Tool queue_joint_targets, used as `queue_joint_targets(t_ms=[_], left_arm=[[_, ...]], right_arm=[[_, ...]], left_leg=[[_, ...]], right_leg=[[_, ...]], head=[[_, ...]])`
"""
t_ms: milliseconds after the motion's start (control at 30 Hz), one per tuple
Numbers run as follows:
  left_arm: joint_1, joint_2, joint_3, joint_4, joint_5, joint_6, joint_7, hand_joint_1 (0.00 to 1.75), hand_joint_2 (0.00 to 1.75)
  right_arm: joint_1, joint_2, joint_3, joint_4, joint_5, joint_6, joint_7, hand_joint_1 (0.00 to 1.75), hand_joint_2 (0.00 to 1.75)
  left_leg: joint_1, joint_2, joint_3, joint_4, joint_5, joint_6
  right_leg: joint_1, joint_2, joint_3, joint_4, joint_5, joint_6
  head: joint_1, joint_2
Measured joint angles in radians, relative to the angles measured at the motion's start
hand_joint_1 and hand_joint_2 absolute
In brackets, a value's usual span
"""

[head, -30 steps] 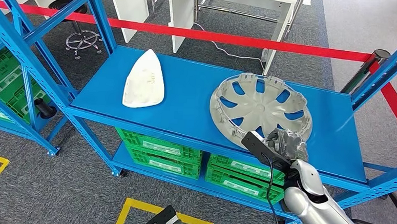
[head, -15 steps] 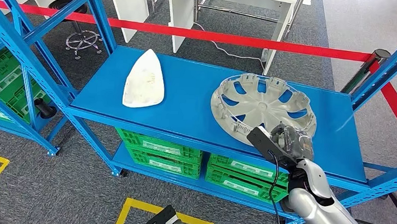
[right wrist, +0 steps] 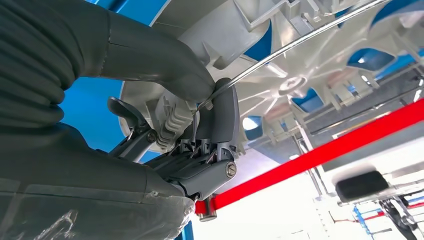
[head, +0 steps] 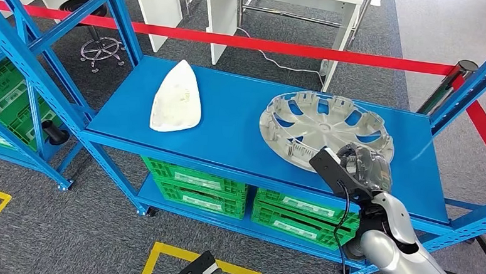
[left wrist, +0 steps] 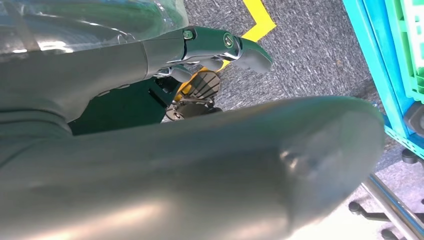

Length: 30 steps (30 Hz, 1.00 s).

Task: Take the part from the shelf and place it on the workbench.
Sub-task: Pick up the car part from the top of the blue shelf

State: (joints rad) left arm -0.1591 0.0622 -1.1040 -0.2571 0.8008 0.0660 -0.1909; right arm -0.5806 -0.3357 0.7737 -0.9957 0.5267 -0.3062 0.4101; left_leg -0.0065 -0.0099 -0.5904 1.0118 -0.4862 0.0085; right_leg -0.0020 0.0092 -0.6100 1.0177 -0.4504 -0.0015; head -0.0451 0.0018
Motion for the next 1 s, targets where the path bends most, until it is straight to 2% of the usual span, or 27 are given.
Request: queue_joint_targets(t_ms=[1000], left_arm=[[-0.008,-0.023,0.000,0.000,-0.006,-0.005,-0.010,0.00,0.00]], right_arm=[[-0.095,-0.033,0.002,-0.182,0.005,0.022,0.054,1.75,1.75]], left_leg=[[0.000,0.000,0.000,0.000,0.000,0.000]], right_leg=[[0.000,0.000,0.000,0.000,0.000,0.000]], head=[[0.000,0.000]])
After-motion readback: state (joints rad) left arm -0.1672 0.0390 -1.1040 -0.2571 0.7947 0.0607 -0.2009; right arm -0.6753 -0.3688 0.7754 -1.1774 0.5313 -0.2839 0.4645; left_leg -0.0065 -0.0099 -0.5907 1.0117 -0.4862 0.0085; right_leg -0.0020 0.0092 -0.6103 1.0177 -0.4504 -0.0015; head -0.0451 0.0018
